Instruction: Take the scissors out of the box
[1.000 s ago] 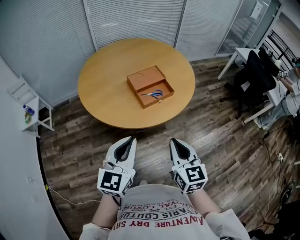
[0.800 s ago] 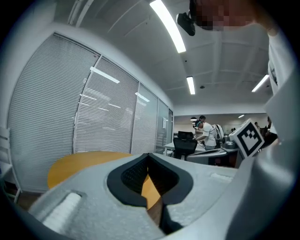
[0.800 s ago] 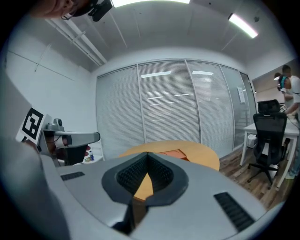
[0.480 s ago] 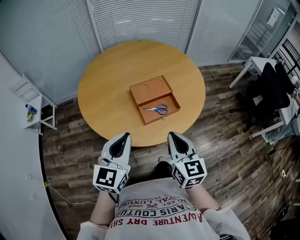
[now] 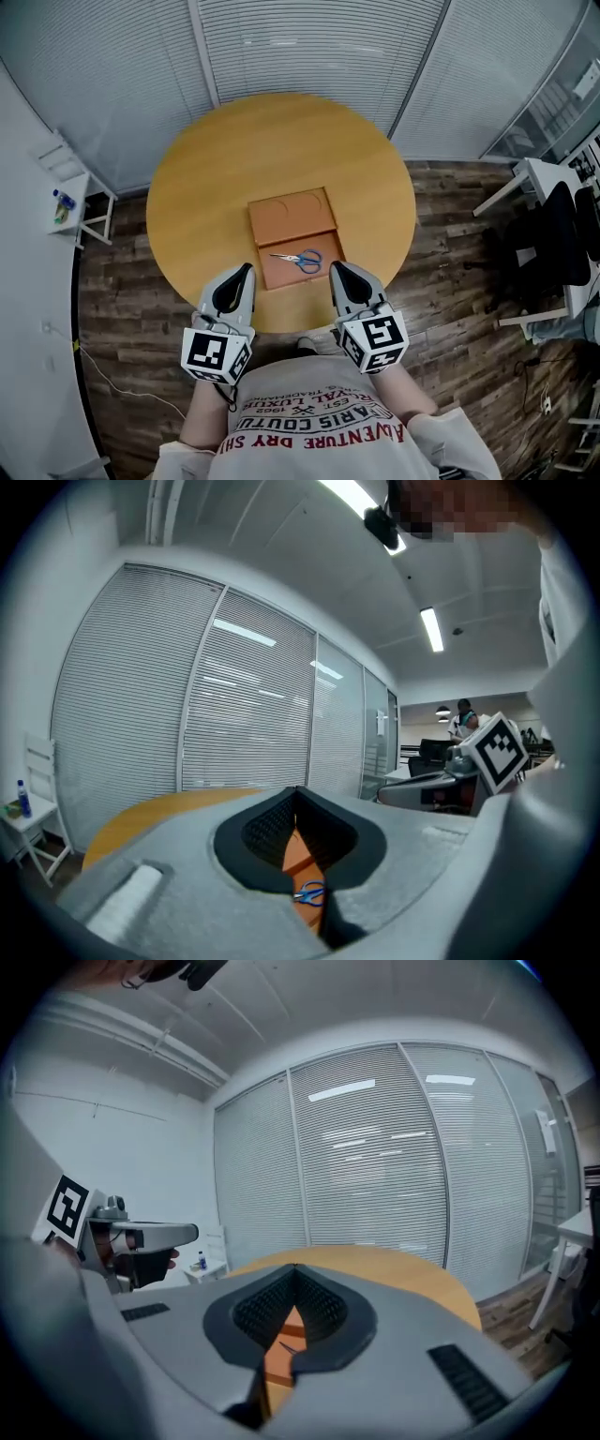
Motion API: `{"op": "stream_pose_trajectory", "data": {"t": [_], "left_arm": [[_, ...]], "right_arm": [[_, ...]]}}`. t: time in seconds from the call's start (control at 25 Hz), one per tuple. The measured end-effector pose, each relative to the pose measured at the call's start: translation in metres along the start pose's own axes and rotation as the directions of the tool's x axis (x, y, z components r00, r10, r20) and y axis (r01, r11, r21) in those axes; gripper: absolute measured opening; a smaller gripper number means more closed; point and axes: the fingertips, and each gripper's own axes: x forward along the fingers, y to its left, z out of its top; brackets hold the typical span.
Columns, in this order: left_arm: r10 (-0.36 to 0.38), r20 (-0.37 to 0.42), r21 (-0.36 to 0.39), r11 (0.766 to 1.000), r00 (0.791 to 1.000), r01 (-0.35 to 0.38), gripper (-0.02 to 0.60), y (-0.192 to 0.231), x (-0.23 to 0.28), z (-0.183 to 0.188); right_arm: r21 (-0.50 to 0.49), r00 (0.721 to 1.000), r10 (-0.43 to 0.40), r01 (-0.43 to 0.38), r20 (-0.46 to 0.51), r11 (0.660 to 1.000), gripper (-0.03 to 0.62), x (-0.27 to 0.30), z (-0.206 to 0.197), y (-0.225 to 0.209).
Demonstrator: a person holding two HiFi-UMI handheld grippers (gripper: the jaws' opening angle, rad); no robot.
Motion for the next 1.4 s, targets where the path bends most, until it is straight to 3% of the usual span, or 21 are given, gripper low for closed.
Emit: {"op": "stream_pose_trajectory", "data": {"t": [0.28,0.44,0.64,0.88,0.96,1.08,1.28,1.4], "left_arm": [[0.110,-0.045,-0.031,0.993,0.993,-0.111,0.011,0.007,0.038,-0.022],[0.173,-0.085,-0.065,0.982,0.981,-0.178,0.011,0.019,0.042,-0.042],[0.198,-0.121,-0.087,0.974,0.973,-0.209,0.011,0.030,0.051,-0.066],[0.197,-0.179,-0.091,0.972,0.964,-0.216,0.011,0.053,0.066,-0.096],[0.212,-0.202,-0.101,0.967,0.956,-0.236,0.011,0.061,0.070,-0.104],[0.218,-0.221,-0.121,0.961,0.951,-0.248,0.010,0.070,0.076,-0.116],[0.203,-0.226,-0.114,0.966,0.953,-0.233,0.011,0.091,0.099,-0.132],[0.212,-0.212,-0.130,0.962,0.954,-0.242,0.011,0.104,0.113,-0.135]], "right_arm": [[-0.037,0.987,0.133,-0.137,-0.095,0.990,0.009,0.044,-0.016,-0.035],[-0.092,0.943,0.238,-0.265,-0.233,0.960,0.009,0.065,-0.050,-0.031],[-0.135,0.856,0.255,-0.348,-0.450,0.928,0.009,0.088,-0.107,-0.032],[-0.148,0.745,0.250,-0.423,-0.619,0.894,0.013,0.116,-0.157,-0.037],[-0.155,0.697,0.250,-0.462,-0.672,0.873,0.048,0.125,-0.173,-0.040],[-0.189,0.626,0.243,-0.541,-0.741,0.819,0.088,0.141,-0.192,-0.040],[-0.250,0.531,0.209,-0.664,-0.821,0.704,0.127,0.158,-0.223,-0.033],[-0.230,0.430,0.166,-0.725,-0.887,0.649,0.128,0.160,-0.242,-0.035]]}}
